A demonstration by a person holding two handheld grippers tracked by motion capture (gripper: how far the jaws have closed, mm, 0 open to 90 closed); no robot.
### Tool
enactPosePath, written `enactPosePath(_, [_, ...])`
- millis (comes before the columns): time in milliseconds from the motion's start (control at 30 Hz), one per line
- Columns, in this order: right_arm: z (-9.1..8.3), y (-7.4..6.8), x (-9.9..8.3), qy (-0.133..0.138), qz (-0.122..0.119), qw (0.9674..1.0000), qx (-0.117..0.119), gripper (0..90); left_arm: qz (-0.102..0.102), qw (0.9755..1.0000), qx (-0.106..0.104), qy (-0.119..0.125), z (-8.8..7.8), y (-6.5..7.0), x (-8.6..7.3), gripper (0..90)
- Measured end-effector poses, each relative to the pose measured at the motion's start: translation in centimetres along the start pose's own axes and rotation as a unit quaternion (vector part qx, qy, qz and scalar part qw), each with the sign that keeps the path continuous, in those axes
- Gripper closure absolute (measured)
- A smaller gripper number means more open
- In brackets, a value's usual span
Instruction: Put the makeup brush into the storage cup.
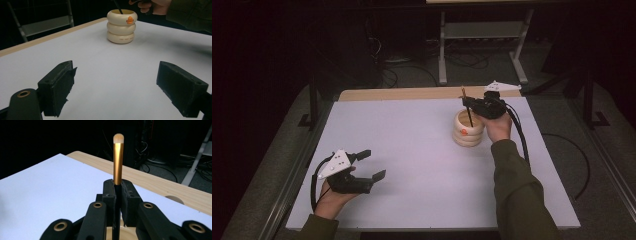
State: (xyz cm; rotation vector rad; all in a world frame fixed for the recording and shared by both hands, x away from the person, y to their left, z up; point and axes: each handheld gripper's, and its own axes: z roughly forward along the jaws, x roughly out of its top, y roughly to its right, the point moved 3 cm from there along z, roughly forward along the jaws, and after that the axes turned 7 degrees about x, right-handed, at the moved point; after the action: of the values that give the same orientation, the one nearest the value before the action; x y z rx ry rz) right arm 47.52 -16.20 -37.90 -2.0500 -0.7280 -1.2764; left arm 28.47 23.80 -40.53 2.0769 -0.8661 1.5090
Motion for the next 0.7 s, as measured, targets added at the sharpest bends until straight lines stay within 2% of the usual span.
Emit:
enactPosePath(100, [-0.04, 0.03, 0.02, 0.001, 0.001, 1.0, 0.002, 77.4, -0.004, 1.0, 0.0, 0.0, 0.03, -0.03, -0.09, 14.1])
enactPosePath(200, [-0.04, 0.05, 0.08, 0.002, 0.004, 1.0, 0.0, 67.7, -0.004, 1.0, 0.0, 0.0, 0.02, -0.03, -0.09, 14.1])
enactPosePath(433, [-0.18, 0.37, 0.25, 0.015, 0.018, 0.9996, -0.015, 32.2, -0.002, 1.0, -0.001, -0.002, 0.06, -0.02, -0.1, 14.1])
enactPosePath(533, [-0.39, 0.47, 0.41, 0.021, 0.022, 0.9993, -0.023, 14.0, -0.002, 1.0, -0.002, -0.002, 0.08, -0.03, -0.1, 14.1])
enactPosePath(700, [-0.76, 0.44, 0.59, 0.021, 0.016, 0.9994, -0.021, 4.2, -0.001, 1.0, -0.002, -0.005, 0.15, -0.06, -0.11, 14.0])
